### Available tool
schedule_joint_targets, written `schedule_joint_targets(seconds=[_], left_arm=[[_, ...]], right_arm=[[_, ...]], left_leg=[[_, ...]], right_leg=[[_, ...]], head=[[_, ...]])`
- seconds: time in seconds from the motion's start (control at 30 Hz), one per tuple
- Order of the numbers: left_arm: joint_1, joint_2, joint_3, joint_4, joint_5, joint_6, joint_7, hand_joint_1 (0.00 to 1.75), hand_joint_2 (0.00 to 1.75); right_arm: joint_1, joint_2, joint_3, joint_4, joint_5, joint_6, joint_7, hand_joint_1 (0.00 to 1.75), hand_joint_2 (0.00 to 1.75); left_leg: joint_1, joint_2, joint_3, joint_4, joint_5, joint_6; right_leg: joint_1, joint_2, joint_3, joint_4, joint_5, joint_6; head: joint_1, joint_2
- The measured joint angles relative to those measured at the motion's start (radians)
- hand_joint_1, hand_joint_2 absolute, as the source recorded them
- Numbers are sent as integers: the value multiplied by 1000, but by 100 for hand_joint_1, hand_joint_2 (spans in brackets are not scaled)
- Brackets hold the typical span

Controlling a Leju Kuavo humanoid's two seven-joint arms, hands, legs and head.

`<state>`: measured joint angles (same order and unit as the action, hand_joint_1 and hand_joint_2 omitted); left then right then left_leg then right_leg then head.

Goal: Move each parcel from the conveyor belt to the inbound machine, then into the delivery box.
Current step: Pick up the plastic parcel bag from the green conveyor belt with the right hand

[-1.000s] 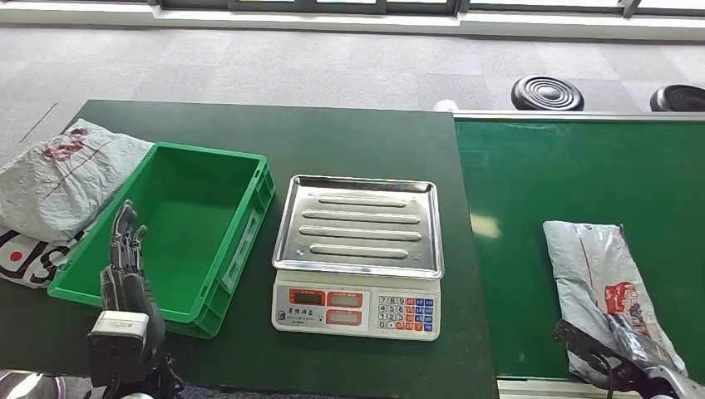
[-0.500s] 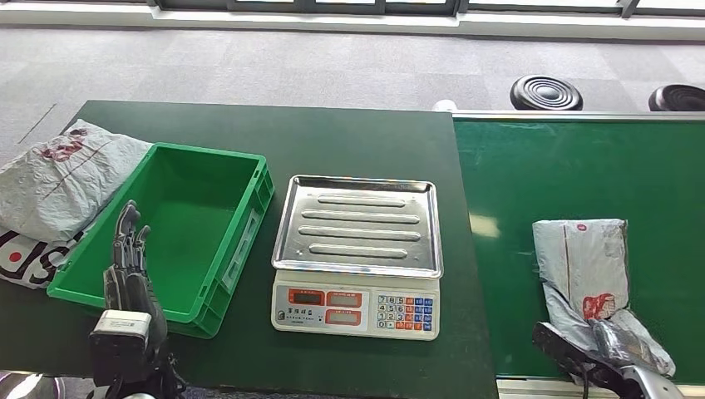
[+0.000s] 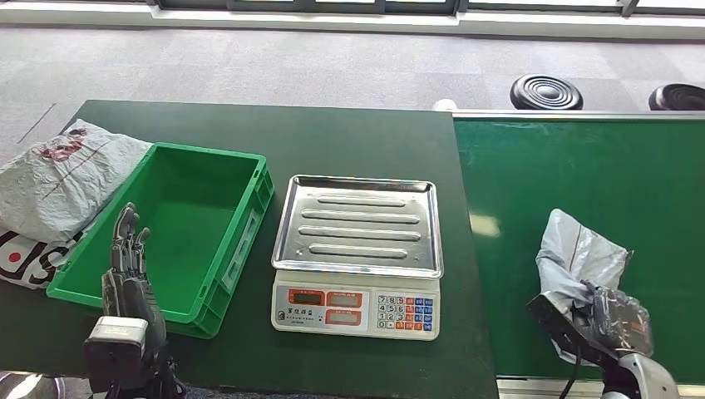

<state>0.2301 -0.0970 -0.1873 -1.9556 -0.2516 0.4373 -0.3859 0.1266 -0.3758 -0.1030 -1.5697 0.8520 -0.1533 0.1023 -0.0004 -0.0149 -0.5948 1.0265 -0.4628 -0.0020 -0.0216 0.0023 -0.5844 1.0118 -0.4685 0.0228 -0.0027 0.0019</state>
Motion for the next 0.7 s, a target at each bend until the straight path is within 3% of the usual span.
schedule_joint_targets(seconds=[0.13,0.4,0.53,0.7], left_arm=[[9,0,0,-2,8,5,-6,0,0],[13,0,0,-6,9,8,-6,0,0],[11,0,0,-5,18,11,-19,0,0],[-8,0,0,12,33,14,-38,0,0]], right_arm=[[-25,10,-80,-72,-32,-17,-18,175,175],[-25,31,-115,-112,-36,-28,-38,175,175],[-41,38,-132,-137,-144,-134,-135,175,175],[-156,38,-146,-166,-233,-191,-227,175,175]], left_leg=[[0,-1,1,0,0,0],[0,0,1,0,0,0],[0,0,0,0,0,0],[0,5,1,0,0,0]], right_leg=[[0,-1,1,0,0,0],[0,0,1,0,0,0],[0,1,0,0,0,0],[0,4,0,0,1,0]], head=[[0,0],[0,0],[0,0],[0,0]])
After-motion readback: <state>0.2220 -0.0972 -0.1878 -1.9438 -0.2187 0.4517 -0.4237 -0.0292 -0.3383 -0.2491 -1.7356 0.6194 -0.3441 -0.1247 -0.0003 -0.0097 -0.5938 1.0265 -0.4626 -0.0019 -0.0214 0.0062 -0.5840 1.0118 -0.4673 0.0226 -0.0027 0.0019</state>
